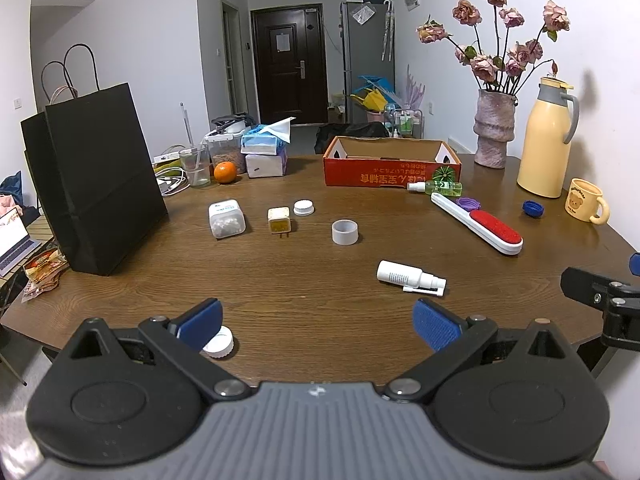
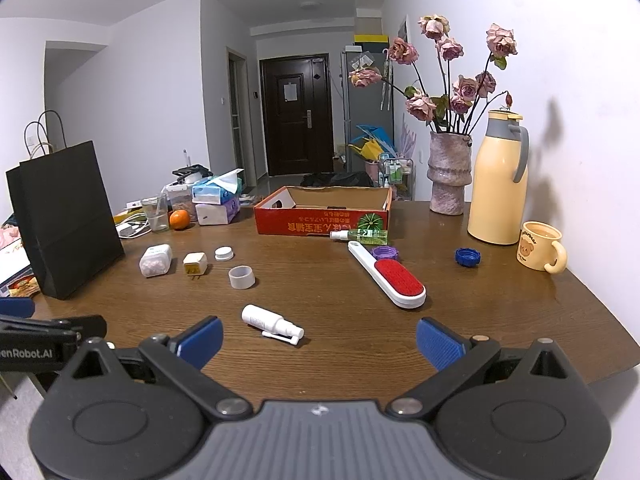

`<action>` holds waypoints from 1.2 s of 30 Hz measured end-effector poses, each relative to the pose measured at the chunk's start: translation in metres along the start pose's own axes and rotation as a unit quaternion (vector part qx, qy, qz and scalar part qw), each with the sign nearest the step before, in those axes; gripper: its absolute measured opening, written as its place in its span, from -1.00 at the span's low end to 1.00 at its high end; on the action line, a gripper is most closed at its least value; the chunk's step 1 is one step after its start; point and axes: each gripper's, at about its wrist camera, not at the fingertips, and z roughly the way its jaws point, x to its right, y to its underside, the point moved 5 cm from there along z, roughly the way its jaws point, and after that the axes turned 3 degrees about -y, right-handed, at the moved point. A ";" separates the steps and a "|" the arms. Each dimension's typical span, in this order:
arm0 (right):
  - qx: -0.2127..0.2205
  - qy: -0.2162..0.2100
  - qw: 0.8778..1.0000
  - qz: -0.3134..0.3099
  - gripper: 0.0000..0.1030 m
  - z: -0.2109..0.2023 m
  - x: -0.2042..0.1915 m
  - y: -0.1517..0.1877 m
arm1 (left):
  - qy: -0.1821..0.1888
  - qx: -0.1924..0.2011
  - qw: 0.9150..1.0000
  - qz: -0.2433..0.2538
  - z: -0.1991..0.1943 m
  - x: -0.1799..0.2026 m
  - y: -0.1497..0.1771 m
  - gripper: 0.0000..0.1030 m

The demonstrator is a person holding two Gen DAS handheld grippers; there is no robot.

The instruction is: Organize rigid objects

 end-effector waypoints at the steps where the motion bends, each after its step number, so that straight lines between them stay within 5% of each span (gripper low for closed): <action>1: 0.000 0.000 1.000 0.000 1.00 0.000 0.000 0.000 | 0.000 0.000 1.000 0.000 0.000 0.000 0.000 1.00; 36: 0.003 0.002 1.000 -0.006 1.00 0.000 0.001 0.001 | 0.001 0.001 1.000 -0.002 -0.001 -0.003 -0.002 1.00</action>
